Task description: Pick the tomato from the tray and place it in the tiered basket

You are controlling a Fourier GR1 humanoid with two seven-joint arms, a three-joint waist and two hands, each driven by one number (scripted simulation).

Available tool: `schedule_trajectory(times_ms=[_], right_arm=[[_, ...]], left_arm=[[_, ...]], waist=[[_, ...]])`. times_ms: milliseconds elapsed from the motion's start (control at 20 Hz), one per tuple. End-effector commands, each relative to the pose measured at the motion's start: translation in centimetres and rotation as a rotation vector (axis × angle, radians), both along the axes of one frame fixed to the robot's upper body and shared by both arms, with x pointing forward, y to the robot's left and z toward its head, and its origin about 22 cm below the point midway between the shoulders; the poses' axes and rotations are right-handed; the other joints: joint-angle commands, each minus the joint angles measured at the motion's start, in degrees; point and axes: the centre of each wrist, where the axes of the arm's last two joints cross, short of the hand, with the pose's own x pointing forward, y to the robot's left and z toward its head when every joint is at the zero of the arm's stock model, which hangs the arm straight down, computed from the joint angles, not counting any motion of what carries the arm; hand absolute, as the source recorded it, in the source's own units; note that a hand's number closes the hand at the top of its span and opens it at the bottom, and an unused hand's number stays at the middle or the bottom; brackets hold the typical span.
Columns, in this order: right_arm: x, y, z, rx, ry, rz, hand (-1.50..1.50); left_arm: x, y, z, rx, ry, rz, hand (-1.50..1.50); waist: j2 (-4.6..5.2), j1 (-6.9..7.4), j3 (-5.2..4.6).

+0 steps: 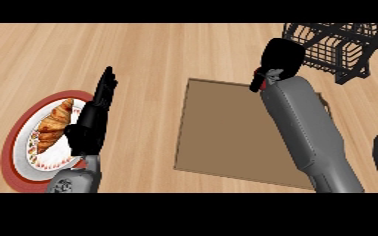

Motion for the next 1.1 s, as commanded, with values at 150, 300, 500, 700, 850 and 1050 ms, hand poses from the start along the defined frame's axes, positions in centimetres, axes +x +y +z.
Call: schedule_trajectory(times_ms=[150,300,500,700,850,1050], right_arm=[[-0.5,1.0,10.0,-0.052,-0.212,-0.081,1.5],[-0.8,-0.2,16.3,-0.056,-0.264,-0.1,1.5],[-2.3,-1.6,19.3,-0.035,-0.292,-0.108,1.5],[-2.7,-1.2,22.1,0.018,-0.353,-0.139,1.5],[-2.1,-3.5,23.7,0.175,-0.449,-0.142,1.5],[0.3,-3.1,21.8,0.199,-0.461,-0.147,1.5]], left_arm=[[0.1,-0.6,0.2,0.001,0.01,0.015,0.0],[-0.3,1.0,-1.0,0.014,0.008,0.018,0.0],[1.0,-0.2,1.3,-0.007,0.008,0.02,0.0],[0.2,-0.3,0.6,0.004,-0.006,0.011,0.0],[0.9,0.8,-1.6,0.004,0.002,0.0,0.0],[1.7,-0.7,0.4,0.008,0.007,-0.01,0.0]], waist=[[-0.22,-0.59,0.0],[-0.28,-0.57,-0.04],[-0.33,-0.92,0.01],[-0.19,-0.28,0.01],[0.18,-0.33,-0.03],[0.33,0.2,0.01]])
